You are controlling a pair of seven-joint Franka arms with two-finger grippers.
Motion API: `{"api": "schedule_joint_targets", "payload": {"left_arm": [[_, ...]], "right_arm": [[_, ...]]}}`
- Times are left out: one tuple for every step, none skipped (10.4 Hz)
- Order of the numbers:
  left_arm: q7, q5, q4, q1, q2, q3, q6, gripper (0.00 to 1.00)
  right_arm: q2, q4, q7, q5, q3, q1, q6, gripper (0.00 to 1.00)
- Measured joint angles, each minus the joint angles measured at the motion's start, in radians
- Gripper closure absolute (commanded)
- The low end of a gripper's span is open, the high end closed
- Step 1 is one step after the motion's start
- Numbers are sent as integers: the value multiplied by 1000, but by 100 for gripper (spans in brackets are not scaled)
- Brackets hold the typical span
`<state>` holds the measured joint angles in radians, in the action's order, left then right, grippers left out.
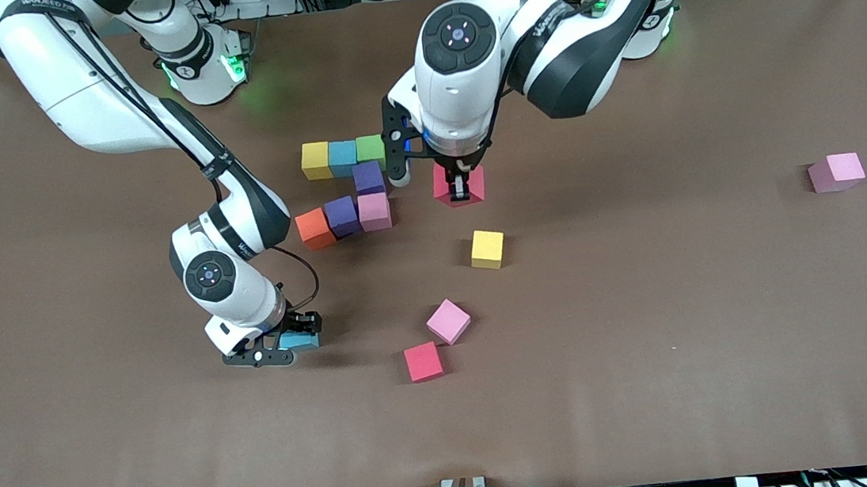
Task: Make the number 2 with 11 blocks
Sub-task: 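Carry the cyan block with the right gripper while the left gripper holds red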
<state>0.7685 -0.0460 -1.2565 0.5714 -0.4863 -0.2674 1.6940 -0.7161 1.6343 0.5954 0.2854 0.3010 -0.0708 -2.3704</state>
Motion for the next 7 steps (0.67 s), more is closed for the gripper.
{"api": "schedule_joint_targets", "payload": {"left_arm": [[0, 0, 0, 0, 13, 0, -11, 100], [0, 0, 0, -1, 22, 0, -16, 100], [0, 0, 0, -4, 27, 1, -19, 100], [0, 0, 0, -7, 28, 1, -19, 100], [0, 0, -2, -9, 28, 1, -19, 100], [0, 0, -4, -9, 28, 1, -20, 100], [0, 0, -6, -8, 27, 0, -20, 100]], "right_arm": [[0, -2, 0, 0, 0, 1, 0, 100], [0, -2, -2, 0, -1, 3, 0, 100], [0, -3, -7, 0, -1, 4, 0, 100], [2, -3, -15, 0, 0, 3, 4, 100], [9, 1, -20, 0, 2, -1, 10, 100], [26, 13, -24, 0, 5, -8, 16, 100], [54, 39, -28, 0, 7, -20, 20, 100]]}}
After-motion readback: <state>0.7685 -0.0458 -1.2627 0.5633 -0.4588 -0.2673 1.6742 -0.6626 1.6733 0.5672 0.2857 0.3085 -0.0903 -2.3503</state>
